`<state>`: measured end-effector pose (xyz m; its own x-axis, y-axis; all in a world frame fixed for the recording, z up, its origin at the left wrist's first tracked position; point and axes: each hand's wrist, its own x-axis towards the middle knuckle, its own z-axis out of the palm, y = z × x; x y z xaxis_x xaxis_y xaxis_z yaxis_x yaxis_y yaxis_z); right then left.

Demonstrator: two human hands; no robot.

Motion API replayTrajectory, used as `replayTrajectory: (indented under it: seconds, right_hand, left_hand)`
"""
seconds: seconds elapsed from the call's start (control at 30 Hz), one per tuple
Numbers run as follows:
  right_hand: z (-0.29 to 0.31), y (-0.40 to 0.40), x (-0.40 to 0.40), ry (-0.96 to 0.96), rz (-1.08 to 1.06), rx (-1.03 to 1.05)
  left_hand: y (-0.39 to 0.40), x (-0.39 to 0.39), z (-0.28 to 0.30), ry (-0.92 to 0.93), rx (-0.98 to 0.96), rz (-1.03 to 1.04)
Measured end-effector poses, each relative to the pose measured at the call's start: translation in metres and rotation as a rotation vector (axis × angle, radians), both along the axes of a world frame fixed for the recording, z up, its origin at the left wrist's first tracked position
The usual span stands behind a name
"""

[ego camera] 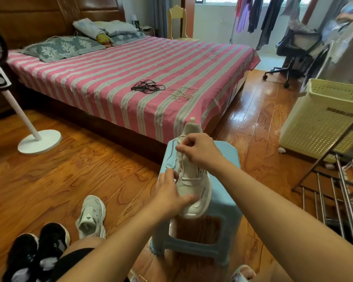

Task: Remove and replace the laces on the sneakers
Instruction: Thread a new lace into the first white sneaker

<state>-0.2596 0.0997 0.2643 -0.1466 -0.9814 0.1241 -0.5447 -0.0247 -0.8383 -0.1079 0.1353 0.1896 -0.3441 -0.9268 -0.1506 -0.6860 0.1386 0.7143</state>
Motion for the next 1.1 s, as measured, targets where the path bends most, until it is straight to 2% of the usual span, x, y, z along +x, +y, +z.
replayTrajectory:
  seconds: [0.07,0.17,0.3,0.37,0.5,0.6,0.7,0.8,0.87,0.93,1.0,1.07,1.1]
  right_hand:
    - [0.003,0.001,-0.006,0.071,-0.012,-0.022]
    - [0.002,0.005,-0.035,0.186,-0.24,-0.102]
    - [-0.018,0.018,-0.044,0.284,-0.172,0.131]
    - [-0.029,0.018,-0.034,0.339,-0.191,0.141]
    - [-0.023,0.008,-0.023,0.503,-0.2,0.109]
    - [-0.017,0.013,-0.027,0.525,-0.141,0.14]
    - [-0.023,0.017,-0.03,0.53,-0.132,0.18]
    - [-0.031,0.019,-0.032,0.409,-0.136,0.213]
    - [-0.034,0.024,-0.031,0.361,-0.149,0.189]
    - [-0.03,0.029,-0.028,0.312,-0.182,0.034]
    - [-0.012,0.032,-0.025,-0.057,-0.129,-0.026]
    - [0.008,0.035,-0.023,-0.475,0.11,0.14]
    - [0.016,0.039,-0.021,-0.608,0.258,0.216]
  left_hand:
    - [-0.003,0.001,0.002,0.02,0.015,0.016]
    - [-0.016,-0.005,0.011,0.111,-0.056,0.133]
    - [-0.036,-0.023,0.034,0.073,-0.121,0.097]
    - [-0.041,-0.027,0.038,0.038,-0.108,0.049]
    - [-0.047,-0.02,0.043,0.155,0.018,0.087]
    - [-0.047,-0.012,0.053,0.369,0.229,0.137]
    - [-0.045,-0.007,0.059,0.508,0.322,0.188]
    - [-0.042,-0.006,0.067,0.854,0.497,0.348]
    - [-0.04,-0.002,0.076,1.02,0.531,0.439]
    - [-0.038,0.004,0.082,0.975,0.395,0.403]
    - [-0.033,0.008,0.09,0.845,0.218,0.2]
    - [-0.024,0.007,0.093,0.669,0.089,-0.091]
    - [-0.02,0.004,0.091,0.567,0.037,-0.196]
